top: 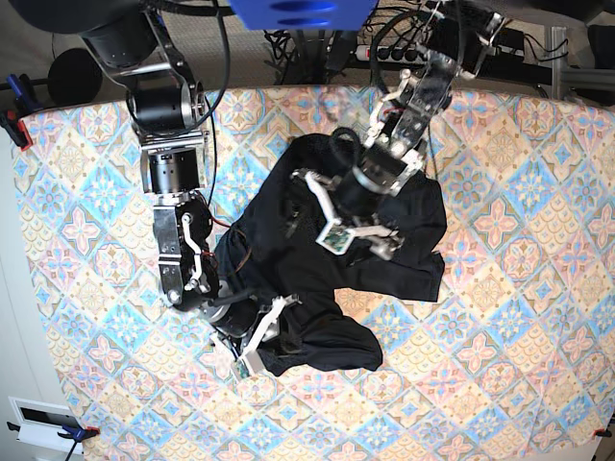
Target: Layout the t-shirt on the table in an organized manner, then fold the t-shirt properly
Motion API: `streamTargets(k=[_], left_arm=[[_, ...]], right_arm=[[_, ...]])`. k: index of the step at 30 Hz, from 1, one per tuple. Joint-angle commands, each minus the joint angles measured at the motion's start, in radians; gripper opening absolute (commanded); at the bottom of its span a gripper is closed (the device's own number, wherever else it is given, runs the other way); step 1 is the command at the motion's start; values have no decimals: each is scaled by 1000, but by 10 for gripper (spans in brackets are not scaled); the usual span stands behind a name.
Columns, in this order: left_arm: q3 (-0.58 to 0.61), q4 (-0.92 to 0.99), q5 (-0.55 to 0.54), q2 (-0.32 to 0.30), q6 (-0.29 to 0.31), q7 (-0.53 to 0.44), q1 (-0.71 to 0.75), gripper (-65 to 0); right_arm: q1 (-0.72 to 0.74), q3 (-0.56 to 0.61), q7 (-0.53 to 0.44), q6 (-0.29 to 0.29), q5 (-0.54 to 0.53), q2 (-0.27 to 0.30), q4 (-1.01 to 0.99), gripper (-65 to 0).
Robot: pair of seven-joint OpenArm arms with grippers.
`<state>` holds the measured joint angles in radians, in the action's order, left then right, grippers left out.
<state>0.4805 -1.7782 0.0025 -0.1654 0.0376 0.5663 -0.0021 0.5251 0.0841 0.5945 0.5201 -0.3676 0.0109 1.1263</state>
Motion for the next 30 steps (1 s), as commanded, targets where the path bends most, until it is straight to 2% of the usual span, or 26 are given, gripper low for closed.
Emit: streamTargets(k=[1,4,9,16,24,26,30], left_arm=[[31,-7,-2,5,-2,2,-34,0],[82,21,-2,50,-3,48,-88,0],[88,85,0,102,-3,80,-135,0],[88,90,-2,106,-3,74,-134,0],[88,30,-3,106,-3,73,-132,0],[88,7,-3,106,-3,73,-132,0],[88,2,-3,108,0,73,-137,-132]], right_arm=[[37,-4,-28,4,-15,-10,24,-544],[37,-2,-28,4,-15,-18,25,-544],[36,-2,-28,4,-15,-15,33,-544],[36,-2,-25,4,-15,-15,125,-544],[36,-2,-26,4,-12,-13,126,-544],[36,-2,-28,4,28,-13,128,-544],[36,-2,-71,4,147,-16,136,-544]])
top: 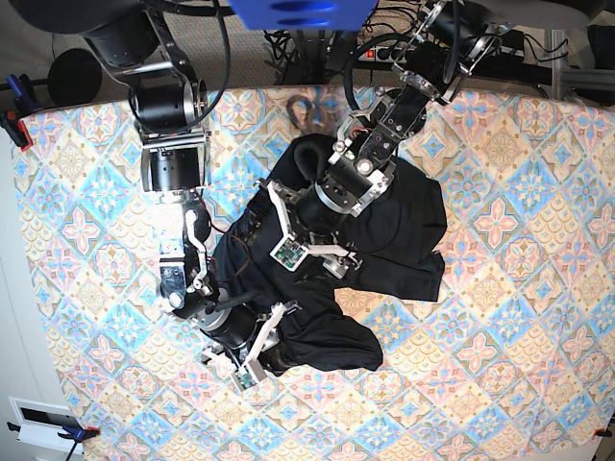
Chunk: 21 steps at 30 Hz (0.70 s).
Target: Layout the t-shirt on the table in an organized manner, then fold the t-shirt properly
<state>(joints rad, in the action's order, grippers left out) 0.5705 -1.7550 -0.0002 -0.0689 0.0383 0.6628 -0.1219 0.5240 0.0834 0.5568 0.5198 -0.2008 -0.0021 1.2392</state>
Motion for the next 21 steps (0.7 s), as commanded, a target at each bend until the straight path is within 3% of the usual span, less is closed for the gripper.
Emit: streamTargets(k=[1,4,11,16,18,21], left_arm=[[-5,-21,-1,11,1,-24,-17,-162],[-8,-20,-1,5,4,-24,-12,-229],[-10,-23,-8,-107,4,-25,41,-303],[-10,-23,-8,-182,4,-30,103,-306],[-10,-23,-8,-207,4,-77,135,-306],[-11,-23,-7,-242,4,-156,179,-306]], right_arm=[[35,-1,-39,4,1,-3,15,-544],[35,-1,-45,4,36,0,14,-544],[38,9,-39,4,93,21,-9,-544],[45,198,-47,6,93,63,-143,-544],[45,287,-53,6,90,63,-207,-543],[46,327,-114,6,90,63,-264,-543]])
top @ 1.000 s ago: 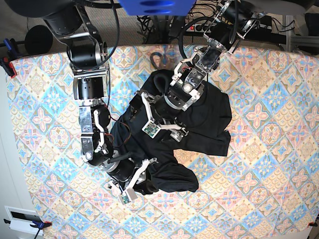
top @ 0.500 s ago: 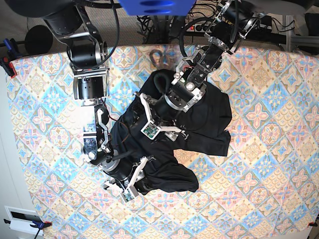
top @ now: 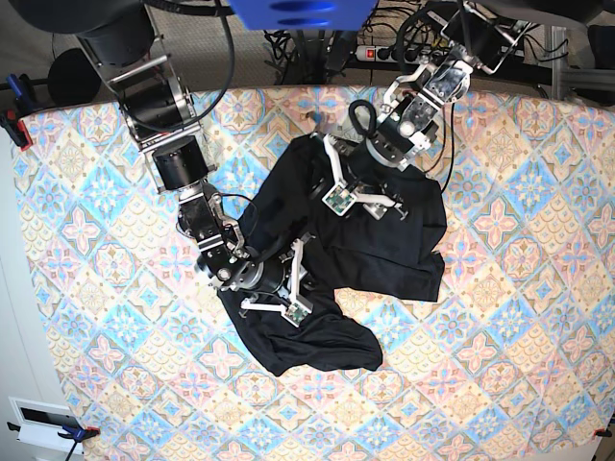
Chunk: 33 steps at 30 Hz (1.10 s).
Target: Layout the t-shirt on the table in an organized manner, then fold the t-shirt properly
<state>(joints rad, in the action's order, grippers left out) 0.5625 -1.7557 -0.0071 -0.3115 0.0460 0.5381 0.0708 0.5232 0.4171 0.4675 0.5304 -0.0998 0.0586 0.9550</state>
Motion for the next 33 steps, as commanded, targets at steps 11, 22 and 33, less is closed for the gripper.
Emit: streamTargets(k=[11,22,33], left_arm=[[-115,-31,-1,-15,-4,-59,116,-307],[-177,-57,-1,-15,-4,-60,176,-307],[-175,-57,-1,-15,-4,-60,185,-307]], right_arm=[[214,-70,-129,-6,-8,4,-54,-544],[329,-102,-352,-48,-7,4,-440,-543],[355,-100,-453,-122,-7,4,-503,-542]])
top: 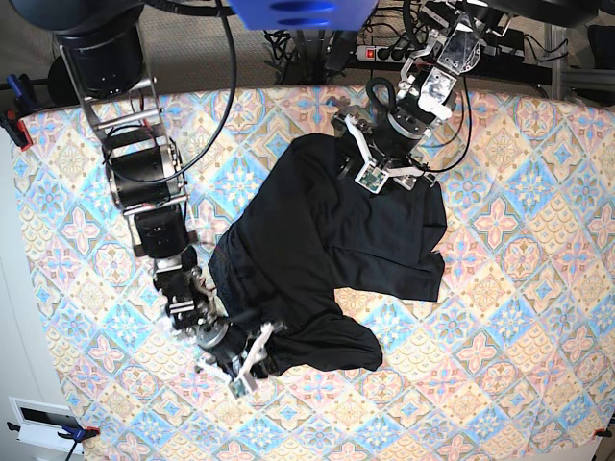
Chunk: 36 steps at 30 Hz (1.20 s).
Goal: Layout the t-shirt on the table in an organized manner, then fold the t-shirt properly
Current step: 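Hold the shirt with both grippers, left at the collar, right at the hem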
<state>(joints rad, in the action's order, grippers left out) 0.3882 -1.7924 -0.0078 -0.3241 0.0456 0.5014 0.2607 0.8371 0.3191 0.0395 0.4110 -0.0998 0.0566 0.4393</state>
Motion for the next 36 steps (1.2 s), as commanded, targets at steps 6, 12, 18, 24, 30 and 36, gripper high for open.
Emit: streamTargets(k=[6,12,18,24,30,36], left_arm=[[-1,-20,-1,-2,-3,-23,-5,-307],[-1,-20,-2,-2,-3,-23,-5,-307],[-2,-20,-2,-2,-3,-23,-5,-307],[-2,-20,-2,-2,-3,-22,-5,-307],[-2,-20,-2,-2,-3,-22,-5,-307],[-2,-20,-2,-2,-3,-22,-5,-307]], right_arm=[[41,-2,-45,-7,-7,1,13,-542],[41,-2,-82,-8,-7,-1,11,-542],[35,-2,-82,-8,-7,-1,11,-542],[23,-2,-82,-8,-7,-1,-17,-542],[18,-1,-111,-8,-7,-2,-72,-542],[18,-1,-114,-8,-5,-2,-102,-541]])
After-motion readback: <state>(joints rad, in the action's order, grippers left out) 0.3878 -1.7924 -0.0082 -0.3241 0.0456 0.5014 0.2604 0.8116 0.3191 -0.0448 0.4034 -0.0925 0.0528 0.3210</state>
